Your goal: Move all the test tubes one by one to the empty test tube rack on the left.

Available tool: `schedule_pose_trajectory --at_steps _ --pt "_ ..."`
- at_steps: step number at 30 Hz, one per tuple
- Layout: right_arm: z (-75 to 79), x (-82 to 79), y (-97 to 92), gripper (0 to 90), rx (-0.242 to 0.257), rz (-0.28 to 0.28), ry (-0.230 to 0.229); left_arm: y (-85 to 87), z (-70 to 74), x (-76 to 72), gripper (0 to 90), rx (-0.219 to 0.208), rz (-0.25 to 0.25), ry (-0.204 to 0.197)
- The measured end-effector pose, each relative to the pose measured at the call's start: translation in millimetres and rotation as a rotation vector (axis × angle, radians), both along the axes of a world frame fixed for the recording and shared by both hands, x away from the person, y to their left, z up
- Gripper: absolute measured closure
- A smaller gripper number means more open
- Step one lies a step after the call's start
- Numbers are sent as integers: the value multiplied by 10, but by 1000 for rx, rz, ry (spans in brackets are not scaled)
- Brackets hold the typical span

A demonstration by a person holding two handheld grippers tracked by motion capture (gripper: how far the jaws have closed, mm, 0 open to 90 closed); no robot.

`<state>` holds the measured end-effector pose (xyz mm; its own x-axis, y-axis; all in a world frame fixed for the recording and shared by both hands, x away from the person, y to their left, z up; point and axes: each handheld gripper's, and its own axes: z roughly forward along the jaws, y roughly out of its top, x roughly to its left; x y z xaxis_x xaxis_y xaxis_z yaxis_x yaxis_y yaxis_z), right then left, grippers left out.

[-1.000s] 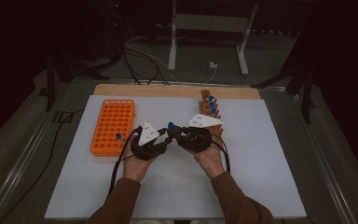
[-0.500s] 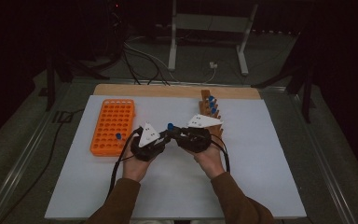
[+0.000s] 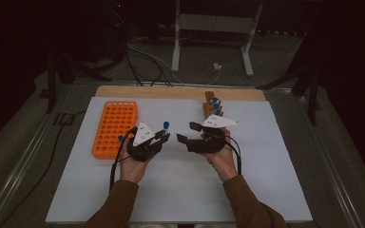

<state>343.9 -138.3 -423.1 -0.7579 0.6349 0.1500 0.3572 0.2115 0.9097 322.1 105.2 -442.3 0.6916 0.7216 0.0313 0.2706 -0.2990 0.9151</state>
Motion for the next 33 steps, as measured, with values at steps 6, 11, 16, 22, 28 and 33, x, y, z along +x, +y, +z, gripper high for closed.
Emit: schedule_pose_trajectory --at_steps 6,11,16,22,28,33 --pt "-35 12 -146 149 -12 -66 9 114 30 -6 782 -21 29 11" --pt "-72 3 -319 69 -7 -114 17 229 50 -15 782 -31 52 11" --pt "-86 -21 -475 17 6 -161 9 343 56 -26 782 -48 77 18" --pt "-81 -57 -683 0 12 -229 -15 497 73 -41 782 -64 107 23" --pt "-119 -95 -864 0 -16 -271 -26 655 88 -69 782 -79 137 17" --pt "-156 -117 -986 0 -32 -294 -25 770 94 -92 781 -86 153 17"
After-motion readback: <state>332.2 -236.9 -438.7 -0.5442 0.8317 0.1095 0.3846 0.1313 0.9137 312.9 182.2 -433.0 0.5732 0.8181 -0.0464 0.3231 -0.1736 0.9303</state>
